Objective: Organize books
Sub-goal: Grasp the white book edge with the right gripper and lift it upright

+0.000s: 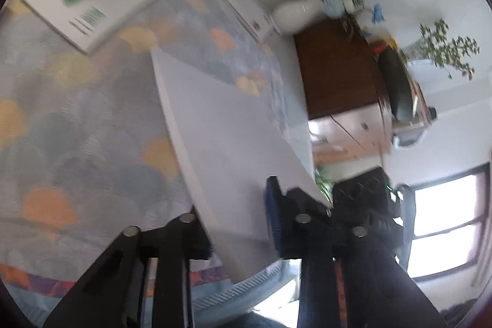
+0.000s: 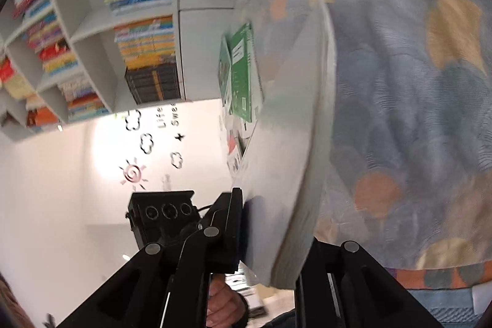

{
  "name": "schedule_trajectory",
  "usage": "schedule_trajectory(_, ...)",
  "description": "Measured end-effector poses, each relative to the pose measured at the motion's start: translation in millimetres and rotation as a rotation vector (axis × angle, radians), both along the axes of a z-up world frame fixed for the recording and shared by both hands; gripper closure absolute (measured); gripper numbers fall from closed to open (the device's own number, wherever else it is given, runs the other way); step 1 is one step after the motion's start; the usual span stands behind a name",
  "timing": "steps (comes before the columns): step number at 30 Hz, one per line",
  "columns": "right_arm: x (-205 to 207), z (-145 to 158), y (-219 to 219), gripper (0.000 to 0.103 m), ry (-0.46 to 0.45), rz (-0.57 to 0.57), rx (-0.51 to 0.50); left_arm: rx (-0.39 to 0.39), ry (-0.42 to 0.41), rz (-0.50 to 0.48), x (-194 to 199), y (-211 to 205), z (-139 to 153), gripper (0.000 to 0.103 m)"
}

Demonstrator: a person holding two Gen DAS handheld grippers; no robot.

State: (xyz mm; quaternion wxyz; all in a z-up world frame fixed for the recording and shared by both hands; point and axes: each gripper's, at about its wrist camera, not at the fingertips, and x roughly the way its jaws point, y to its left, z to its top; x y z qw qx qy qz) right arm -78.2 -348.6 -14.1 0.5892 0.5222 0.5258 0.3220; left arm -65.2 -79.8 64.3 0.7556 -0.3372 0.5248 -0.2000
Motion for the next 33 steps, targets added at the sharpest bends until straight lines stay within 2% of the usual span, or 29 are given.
schedule_trajectory(3, 2, 19, 24, 0.091, -0.056, 0.034, -0.085, 0.082, -0.051, 0.041, -7, 11, 16, 0.08)
schedule_trajectory(6, 6, 44, 50, 0.09, -0.162, 0.079, -0.157, 0.087, -0.089, 0.081, -13, 35, 32, 0.08)
schedule_trajectory(11, 11, 81, 93, 0.09, -0.295, 0.111, -0.187, 0.105, -0.17, 0.106, -21, 80, 62, 0.08)
schedule_trajectory(15, 19, 105, 136, 0.09, -0.356, 0.137, -0.191, 0.134, -0.22, 0.13, -31, 131, 76, 0.08)
schedule_trajectory(17, 26, 113, 160, 0.09, -0.369, 0.147, -0.184, 0.138, -0.238, 0.135, -32, 161, 76, 0.08)
schedule_trajectory(21, 38, 127, 224, 0.09, -0.377, 0.152, -0.213, 0.104, -0.221, 0.163, -34, 227, 68, 0.08)
schedule_trajectory(25, 40, 122, 286, 0.09, -0.358, 0.167, -0.243, 0.144, -0.192, 0.176, -37, 274, 61, 0.08)
schedule_trajectory(29, 39, 108, 336, 0.09, -0.298, 0.164, -0.247, 0.142, -0.148, 0.194, -41, 318, 47, 0.08)
schedule_trajectory(33, 29, 97, 374, 0.09, -0.278, 0.158, -0.266, 0.124, -0.094, 0.203, -43, 347, 35, 0.08)
